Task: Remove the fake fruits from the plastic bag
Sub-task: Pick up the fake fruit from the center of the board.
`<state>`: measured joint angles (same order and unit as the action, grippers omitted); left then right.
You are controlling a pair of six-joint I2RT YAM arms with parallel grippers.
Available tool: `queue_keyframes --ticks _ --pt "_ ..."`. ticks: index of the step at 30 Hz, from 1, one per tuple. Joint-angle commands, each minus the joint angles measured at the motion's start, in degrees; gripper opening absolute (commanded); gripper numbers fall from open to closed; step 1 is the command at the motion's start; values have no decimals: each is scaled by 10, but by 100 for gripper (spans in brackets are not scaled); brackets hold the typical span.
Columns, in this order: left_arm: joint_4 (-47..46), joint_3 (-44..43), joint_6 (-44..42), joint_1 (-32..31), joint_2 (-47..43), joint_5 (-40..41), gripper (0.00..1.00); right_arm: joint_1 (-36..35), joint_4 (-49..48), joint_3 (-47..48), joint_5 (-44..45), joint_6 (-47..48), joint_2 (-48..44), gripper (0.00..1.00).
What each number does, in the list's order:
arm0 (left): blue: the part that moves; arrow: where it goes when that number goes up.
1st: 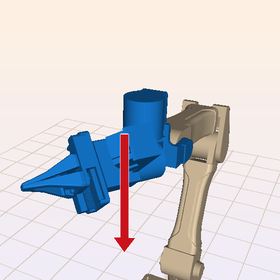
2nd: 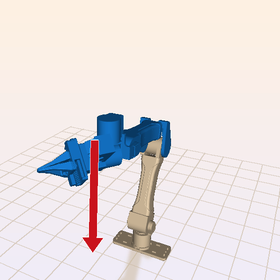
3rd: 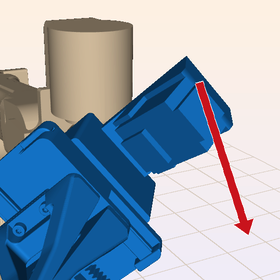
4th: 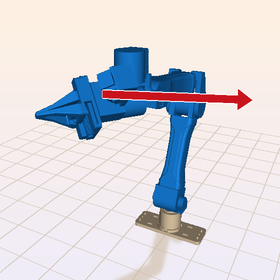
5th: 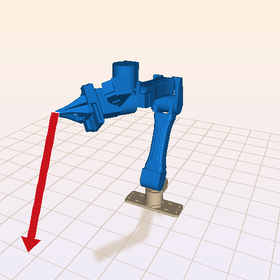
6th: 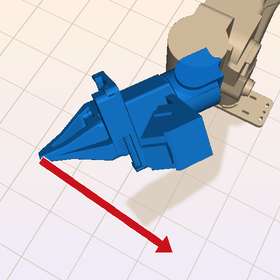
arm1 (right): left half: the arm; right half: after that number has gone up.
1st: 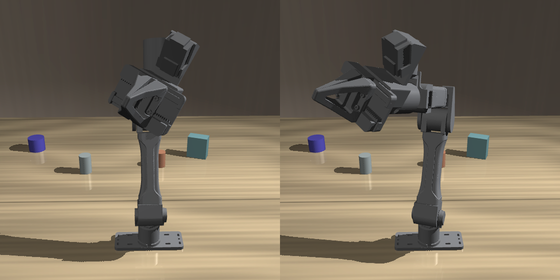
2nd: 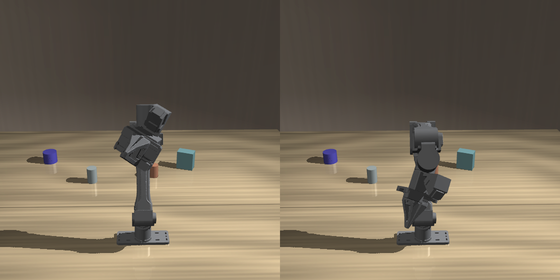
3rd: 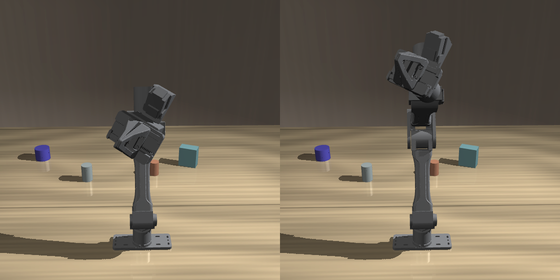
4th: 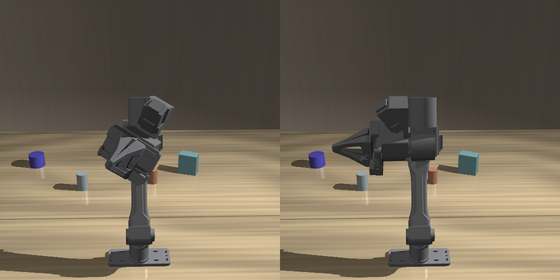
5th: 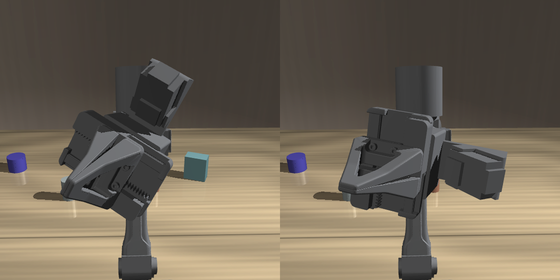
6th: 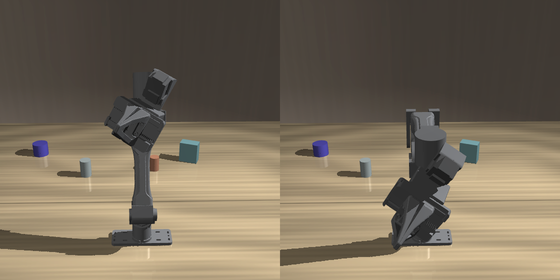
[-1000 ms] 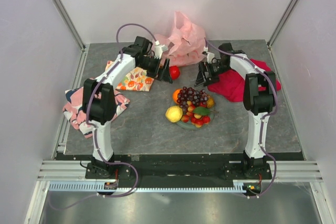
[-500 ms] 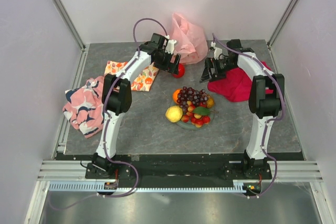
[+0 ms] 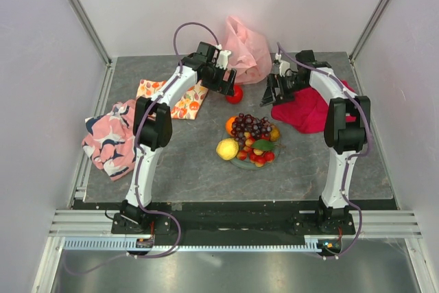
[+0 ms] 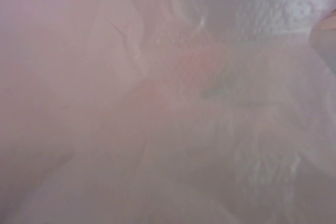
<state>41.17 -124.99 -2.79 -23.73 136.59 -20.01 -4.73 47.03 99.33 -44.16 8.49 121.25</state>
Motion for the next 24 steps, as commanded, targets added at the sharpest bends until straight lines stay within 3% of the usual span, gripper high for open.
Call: queue_keyframes --ticks 1,9,14,17,24 --pt "4 -9 4 3 -34 -57 99 -20 -40 65 2 -11 23 98" --pt "2 61 10 16 -151 -81 99 -91 -54 217 102 -9 90 98" --pt "4 100 7 36 -225 -77 99 -147 -53 285 209 -8 131 98" --pt "8 118 4 49 -255 -77 99 -173 -55 297 286 -10 147 98" --pt "8 156 9 68 -285 -83 99 -207 -62 319 365 -13 181 98"
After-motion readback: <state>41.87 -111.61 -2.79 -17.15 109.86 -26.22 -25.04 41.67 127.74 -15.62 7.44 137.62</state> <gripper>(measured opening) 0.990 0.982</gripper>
